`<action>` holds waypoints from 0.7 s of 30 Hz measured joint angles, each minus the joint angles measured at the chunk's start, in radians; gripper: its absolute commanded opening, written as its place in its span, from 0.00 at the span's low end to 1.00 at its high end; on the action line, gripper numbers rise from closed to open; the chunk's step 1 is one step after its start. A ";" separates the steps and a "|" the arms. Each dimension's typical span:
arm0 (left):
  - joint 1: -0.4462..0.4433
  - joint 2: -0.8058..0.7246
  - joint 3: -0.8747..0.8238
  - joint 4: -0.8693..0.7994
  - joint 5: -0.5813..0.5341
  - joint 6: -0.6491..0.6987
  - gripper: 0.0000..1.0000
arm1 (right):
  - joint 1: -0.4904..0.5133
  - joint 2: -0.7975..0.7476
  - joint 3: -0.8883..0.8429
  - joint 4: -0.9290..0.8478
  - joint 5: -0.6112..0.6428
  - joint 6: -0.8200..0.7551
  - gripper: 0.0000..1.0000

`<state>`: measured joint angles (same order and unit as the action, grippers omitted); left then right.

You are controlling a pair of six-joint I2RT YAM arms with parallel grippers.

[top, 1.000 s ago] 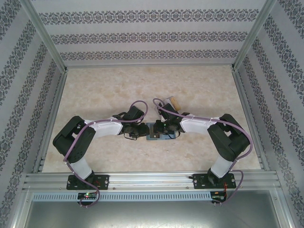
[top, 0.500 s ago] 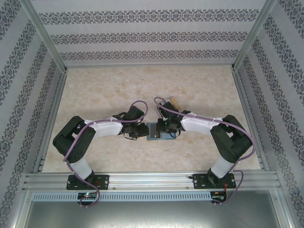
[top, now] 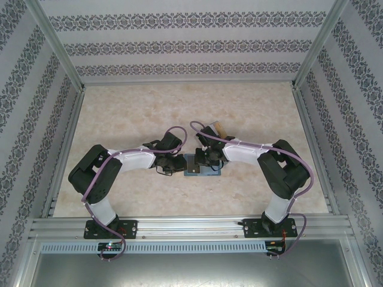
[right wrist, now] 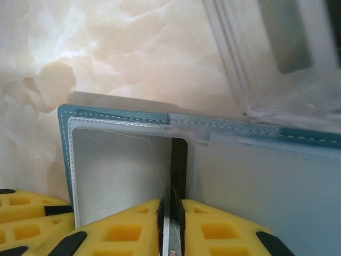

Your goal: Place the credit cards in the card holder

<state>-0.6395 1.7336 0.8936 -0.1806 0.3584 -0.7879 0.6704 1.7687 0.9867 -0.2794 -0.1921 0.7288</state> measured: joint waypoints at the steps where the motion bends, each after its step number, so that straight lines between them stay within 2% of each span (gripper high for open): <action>1: 0.000 0.000 0.001 -0.002 0.000 0.000 0.19 | 0.000 0.003 0.000 0.007 -0.007 0.000 0.18; 8: 0.000 0.000 0.001 -0.003 0.000 0.000 0.19 | 0.002 0.006 0.000 0.051 -0.057 0.002 0.18; 11: 0.000 -0.001 0.001 -0.006 -0.003 0.000 0.22 | 0.002 0.002 0.000 0.047 -0.060 0.000 0.20; 16: -0.006 -0.017 0.000 -0.014 -0.028 0.000 0.30 | -0.001 -0.065 -0.001 -0.015 0.006 -0.013 0.20; 21: -0.006 -0.093 -0.006 -0.068 -0.098 -0.001 0.32 | -0.044 -0.115 -0.042 -0.029 0.039 -0.027 0.18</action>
<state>-0.6460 1.6409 0.8879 -0.2485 0.2600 -0.7887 0.6262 1.6539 0.9447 -0.3084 -0.1528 0.7017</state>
